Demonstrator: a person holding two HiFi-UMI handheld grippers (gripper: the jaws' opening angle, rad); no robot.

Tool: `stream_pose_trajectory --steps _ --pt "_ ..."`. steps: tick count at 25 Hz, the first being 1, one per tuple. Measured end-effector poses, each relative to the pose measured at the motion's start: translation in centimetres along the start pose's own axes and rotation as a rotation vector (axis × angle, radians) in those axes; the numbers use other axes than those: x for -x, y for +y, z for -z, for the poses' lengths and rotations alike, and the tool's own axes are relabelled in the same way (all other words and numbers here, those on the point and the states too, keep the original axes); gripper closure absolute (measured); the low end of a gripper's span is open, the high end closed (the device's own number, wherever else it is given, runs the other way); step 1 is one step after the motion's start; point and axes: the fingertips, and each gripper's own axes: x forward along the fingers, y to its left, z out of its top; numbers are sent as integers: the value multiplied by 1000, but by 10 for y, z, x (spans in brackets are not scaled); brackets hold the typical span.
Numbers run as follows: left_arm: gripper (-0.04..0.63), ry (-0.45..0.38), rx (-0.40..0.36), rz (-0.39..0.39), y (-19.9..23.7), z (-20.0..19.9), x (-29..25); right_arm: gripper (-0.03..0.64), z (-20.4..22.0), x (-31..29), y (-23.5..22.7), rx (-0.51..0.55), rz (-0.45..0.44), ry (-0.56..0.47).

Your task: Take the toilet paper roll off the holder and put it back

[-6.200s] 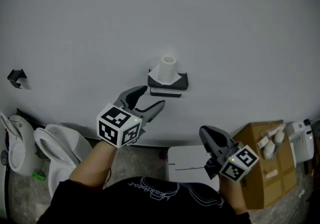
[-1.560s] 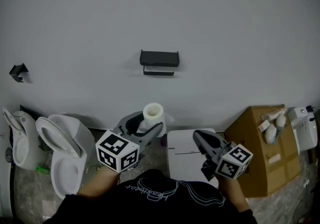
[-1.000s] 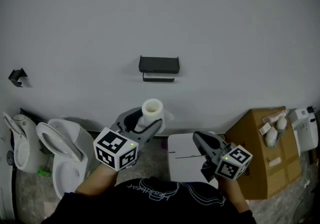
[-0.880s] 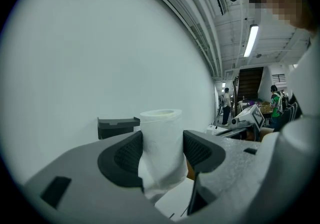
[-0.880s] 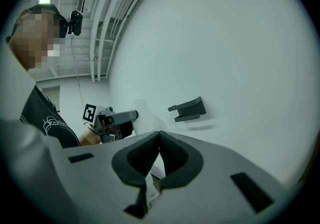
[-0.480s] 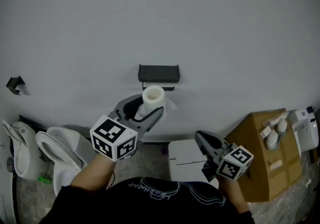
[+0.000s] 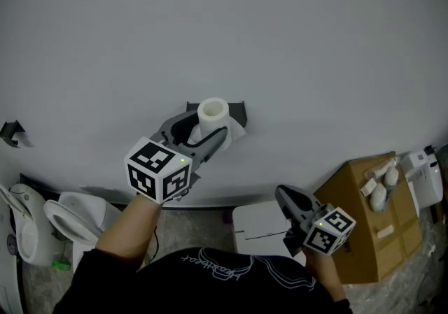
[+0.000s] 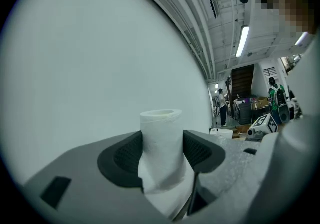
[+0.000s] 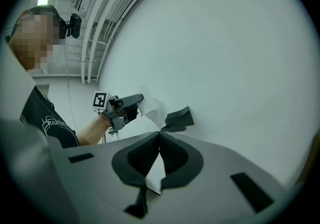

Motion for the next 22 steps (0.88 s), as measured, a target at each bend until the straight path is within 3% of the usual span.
stream_pose_trajectory --steps 10,22 --pt "344 30 -53 2 37 -2 -45 612 0 -15 -26 -23 44 -25" --pt "344 121 -66 -22 69 32 -78 612 9 -22 -54 -65 94 -37"
